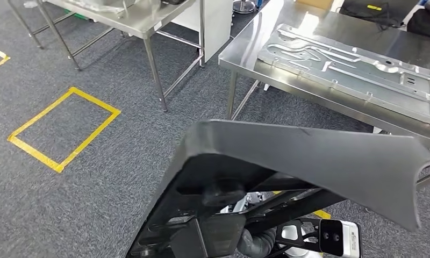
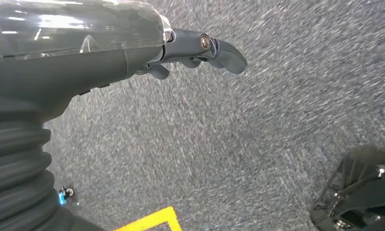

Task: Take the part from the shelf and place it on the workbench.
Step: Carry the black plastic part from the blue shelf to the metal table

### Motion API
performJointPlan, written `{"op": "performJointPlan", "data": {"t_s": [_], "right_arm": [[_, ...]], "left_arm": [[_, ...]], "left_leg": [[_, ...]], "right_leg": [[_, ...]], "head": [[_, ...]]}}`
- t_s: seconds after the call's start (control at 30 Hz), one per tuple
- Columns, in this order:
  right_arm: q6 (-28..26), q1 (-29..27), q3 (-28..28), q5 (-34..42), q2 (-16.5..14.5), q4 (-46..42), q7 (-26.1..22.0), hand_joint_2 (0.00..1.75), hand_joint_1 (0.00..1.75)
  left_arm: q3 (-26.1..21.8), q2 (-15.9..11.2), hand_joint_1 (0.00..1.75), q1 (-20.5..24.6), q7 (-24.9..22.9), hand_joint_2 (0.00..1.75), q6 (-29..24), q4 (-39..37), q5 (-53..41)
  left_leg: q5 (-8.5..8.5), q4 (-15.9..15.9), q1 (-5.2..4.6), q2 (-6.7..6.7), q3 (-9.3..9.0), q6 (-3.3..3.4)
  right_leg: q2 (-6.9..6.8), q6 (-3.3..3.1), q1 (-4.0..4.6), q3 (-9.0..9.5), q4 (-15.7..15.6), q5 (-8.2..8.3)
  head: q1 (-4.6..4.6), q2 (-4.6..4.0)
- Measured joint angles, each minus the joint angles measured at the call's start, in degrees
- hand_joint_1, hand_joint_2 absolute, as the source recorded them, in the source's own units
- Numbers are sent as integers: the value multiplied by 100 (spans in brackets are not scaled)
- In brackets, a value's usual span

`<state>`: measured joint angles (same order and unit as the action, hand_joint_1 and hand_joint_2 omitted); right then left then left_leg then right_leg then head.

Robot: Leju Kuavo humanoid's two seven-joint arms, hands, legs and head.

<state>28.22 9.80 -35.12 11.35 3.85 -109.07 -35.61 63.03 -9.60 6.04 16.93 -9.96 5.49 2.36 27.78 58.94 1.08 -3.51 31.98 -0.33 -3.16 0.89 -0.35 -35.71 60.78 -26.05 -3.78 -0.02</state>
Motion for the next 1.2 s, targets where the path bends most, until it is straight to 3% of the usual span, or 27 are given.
{"op": "performJointPlan", "data": {"t_s": [0.03, 0.1, 0.17, 0.23, 0.3, 0.33, 0.37, 0.43, 0.5, 0.53, 0.6, 0.63, 0.7, 0.77, 0.8, 0.83, 0.87, 0.9, 0.93, 1.0, 1.07, 1.13, 1.2], "right_arm": [[2, -1, 9, 1, 0, 1, -1, 175, 175], [3, -3, 29, 2, 1, 2, -2, 175, 175], [2, -5, 48, 1, 1, 2, -3, 175, 175], [1, -4, 56, 1, -3, 9, -4, 175, 175], [0, -6, 60, 2, -7, 32, -4, 175, 175], [-1, -8, 62, 3, -7, 47, -4, 175, 175], [-1, -11, 66, 5, -7, 60, -4, 175, 175], [-2, -12, 72, 12, -7, 74, -4, 175, 175], [-6, -12, 75, 16, -7, 76, -4, 175, 175], [-8, -12, 76, 17, -7, 77, -4, 175, 175], [-12, -13, 80, 19, -7, 77, -4, 175, 175], [-13, -14, 84, 19, -7, 77, -4, 175, 175], [-13, -6, 92, 19, -5, 75, -4, 175, 175], [-14, -1, 99, 19, -4, 76, -4, 175, 175], [-14, -5, 103, 19, -3, 79, -4, 175, 175], [-14, -10, 105, 19, -3, 82, -4, 175, 175], [-14, -13, 109, 19, -2, 86, -4, 175, 175], [-14, -14, 112, 19, -2, 89, -4, 175, 175], [-15, -13, 115, 19, -2, 91, -4, 175, 175], [-17, -6, 120, 20, -3, 93, -4, 175, 175], [-17, 2, 125, 22, -4, 93, -4, 175, 175], [-13, 9, 133, 30, -5, 92, -3, 175, 175], [-5, 31, 141, 50, -7, 91, 0, 175, 175]], "left_arm": [[1, -1, 0, 0, 1, 175, 2, 0, 0], [2, 1, 0, 7, -1, 175, 2, 1, 0], [3, 2, 0, 24, -5, 175, -5, 2, 0], [3, 2, 0, 28, -10, 175, -11, 2, 0], [4, 2, 0, 4, -15, 175, -12, 2, 0], [4, 2, 0, -9, -17, 175, -11, 2, 0], [5, 2, 0, -15, -18, 175, -11, 2, 0], [5, 1, 0, -11, -17, 175, -11, 2, 0], [5, -7, 0, -6, -16, 175, -11, 1, 0], [5, -11, 0, -5, -15, 175, -11, 1, 0], [5, -14, 0, 6, -14, 175, -11, 0, 0], [5, -10, 0, 15, -14, 175, -12, 1, 1], [7, -3, 0, 31, -11, 175, -13, 2, 2], [7, 0, 0, 25, -10, 175, -14, 2, 2], [7, 0, 0, 17, -10, 175, -14, 2, 2], [7, 0, 0, 12, -10, 175, -14, 2, 1], [7, 1, 0, 9, -10, 175, -13, 2, 1], [7, 2, 0, 11, -10, 175, -13, 2, 0], [7, 4, 0, 14, -10, 175, -12, 2, -1], [7, 5, 0, 20, -10, 175, -12, 2, 0], [7, 3, 0, 22, -8, 175, -8, 2, 0], [8, 6, 0, 34, -3, 175, 0, 3, -1], [11, 10, 0, 51, 6, 175, 4, 4, 1]], "left_leg": [[15, -5, -7, -40, -17, -36], [35, -34, -6, -131, -61, -111], [127, 61, 11, -71, -61, -164], [418, 585, 23, 142, 171, -175], [723, 1353, 19, 270, 574, -172], [749, 1576, 16, 290, 712, -169], [659, 1586, 14, 301, 754, -160], [218, 968, 12, 378, 531, -119], [-73, 278, 8, 553, 245, -81], [-110, 108, 0, 615, 174, -68], [-103, 42, -14, 594, 142, -34], [-116, 12, -9, 555, 128, -5], [-142, -61, 14, 466, 80, 59], [-142, -96, 15, 366, 50, 94], [-134, -98, 14, 313, 46, 96], [-122, -96, 17, 261, 41, 92], [-107, -94, 22, 210, 29, 81], [-88, -92, 31, 162, 8, 64], [-64, -91, 40, 120, -24, 41], [-14, -91, 34, 44, -86, -23], [19, -103, 8, -29, -124, -95], [51, -119, 11, -93, -167, -170], [195, 57, 33, 12, -129, -214]], "right_leg": [[-44, -28, 28, 53, -124, 6], [55, -96, 58, 56, -149, -7], [161, -174, 41, 104, -211, 15], [253, -246, 25, 152, -254, 24], [370, -290, 50, 165, -248, 9], [437, -301, 66, 171, -240, 2], [509, -305, 80, 179, -228, -6], [636, -299, 92, 204, -198, -34], [741, -264, 102, 205, -161, -66], [784, -241, 97, 193, -148, -74], [868, -177, 81, 170, -149, -71], [862, -146, 76, 168, -145, -80], [671, -72, 81, 76, 68, -232], [431, -1, 55, -253, 722, -568], [386, 31, 28, -466, 1110, -716], [371, 58, 0, -623, 1376, -771], [356, 84, -28, -679, 1440, -711], [327, 106, -53, -603, 1249, -538], [260, 122, -71, -420, 865, -301], [53, 103, -58, -48, 94, 5], [-14, 27, -15, 60, -165, 31], [104, -62, -10, 64, -188, 37], [199, -153, -28, 109, -233, 43]], "head": [[0, 0], [0, 0], [-1, 0], [-1, 0], [0, 0], [0, 0], [0, 0], [0, 0], [0, 0], [0, 0], [0, 0], [0, 0], [1, 0], [1, 0], [0, 0], [0, 0], [0, 0], [0, 0], [0, 0], [-1, 0], [-1, 0], [0, 0], [-1, 0]]}}
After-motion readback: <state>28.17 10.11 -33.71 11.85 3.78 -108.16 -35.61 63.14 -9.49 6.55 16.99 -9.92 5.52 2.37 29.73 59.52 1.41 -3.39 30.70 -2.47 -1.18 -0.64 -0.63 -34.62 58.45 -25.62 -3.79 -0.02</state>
